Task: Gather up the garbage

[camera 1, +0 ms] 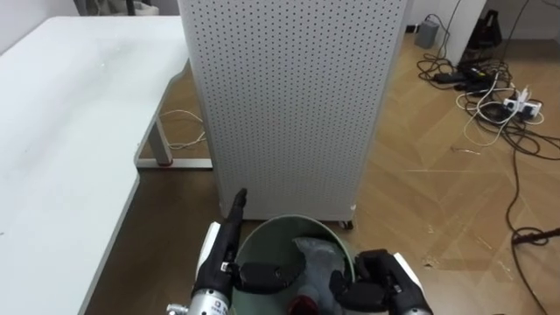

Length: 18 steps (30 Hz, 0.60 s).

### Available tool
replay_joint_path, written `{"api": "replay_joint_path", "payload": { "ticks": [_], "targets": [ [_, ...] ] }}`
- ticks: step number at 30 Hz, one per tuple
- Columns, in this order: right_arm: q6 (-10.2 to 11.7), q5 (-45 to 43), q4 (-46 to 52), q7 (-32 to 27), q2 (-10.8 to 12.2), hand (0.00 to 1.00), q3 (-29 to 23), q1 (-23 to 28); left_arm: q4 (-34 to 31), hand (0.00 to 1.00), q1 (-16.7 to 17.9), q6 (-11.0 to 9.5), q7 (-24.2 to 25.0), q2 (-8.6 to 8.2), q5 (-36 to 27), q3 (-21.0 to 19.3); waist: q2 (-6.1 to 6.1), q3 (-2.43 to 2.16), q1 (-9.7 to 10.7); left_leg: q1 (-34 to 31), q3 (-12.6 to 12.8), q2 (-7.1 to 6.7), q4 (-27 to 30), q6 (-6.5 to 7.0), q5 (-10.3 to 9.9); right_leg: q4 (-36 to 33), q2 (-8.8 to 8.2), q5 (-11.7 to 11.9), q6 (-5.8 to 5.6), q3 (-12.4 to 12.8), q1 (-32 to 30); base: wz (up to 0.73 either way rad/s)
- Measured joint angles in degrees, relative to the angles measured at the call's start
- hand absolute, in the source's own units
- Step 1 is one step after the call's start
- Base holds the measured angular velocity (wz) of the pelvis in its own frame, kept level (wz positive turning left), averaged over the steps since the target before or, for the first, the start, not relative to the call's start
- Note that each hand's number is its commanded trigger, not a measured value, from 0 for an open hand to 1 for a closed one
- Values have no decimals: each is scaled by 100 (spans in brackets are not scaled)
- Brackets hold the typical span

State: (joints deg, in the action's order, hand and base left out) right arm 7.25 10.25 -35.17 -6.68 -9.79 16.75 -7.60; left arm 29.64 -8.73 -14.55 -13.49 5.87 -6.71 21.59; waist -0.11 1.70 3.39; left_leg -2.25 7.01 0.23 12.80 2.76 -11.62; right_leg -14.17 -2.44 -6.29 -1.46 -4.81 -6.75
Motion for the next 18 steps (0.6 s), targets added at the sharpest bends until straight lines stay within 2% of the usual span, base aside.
{"api": "replay_joint_path", "payload": {
  "ticks": [7, 10, 13, 18],
  "targets": [
    [7, 249, 24, -203, -140, 100, -263, 420, 148, 0, 358, 29, -64, 246, 6, -133, 12, -13, 8, 101, 39, 5, -38, 0, 0, 30, -1, 0, 0, 2, 69, -2],
    [17, 406, -78, -222, -239, 100, -422, 675, 549, 0, 381, 24, -119, 377, 12, -246, 12, -14, -7, 205, 60, -2, -97, 2, 1, 30, -2, -1, 0, 12, 137, -5],
    [29, 400, -507, -246, -247, 100, -518, 875, 1148, 0, 580, 36, -186, 457, 11, -386, 0, -121, 50, 314, 87, -4, -151, 2, 1, 31, 14, -20, 5, 83, 215, -8],
    [27, 374, -1048, -255, -271, 100, -540, 1167, 1896, 0, 992, 33, -220, 572, 3, -536, -38, -128, 104, 414, 153, -9, -218, 2, -1, 41, 33, -35, 17, 174, 280, -10]
  ]
}}
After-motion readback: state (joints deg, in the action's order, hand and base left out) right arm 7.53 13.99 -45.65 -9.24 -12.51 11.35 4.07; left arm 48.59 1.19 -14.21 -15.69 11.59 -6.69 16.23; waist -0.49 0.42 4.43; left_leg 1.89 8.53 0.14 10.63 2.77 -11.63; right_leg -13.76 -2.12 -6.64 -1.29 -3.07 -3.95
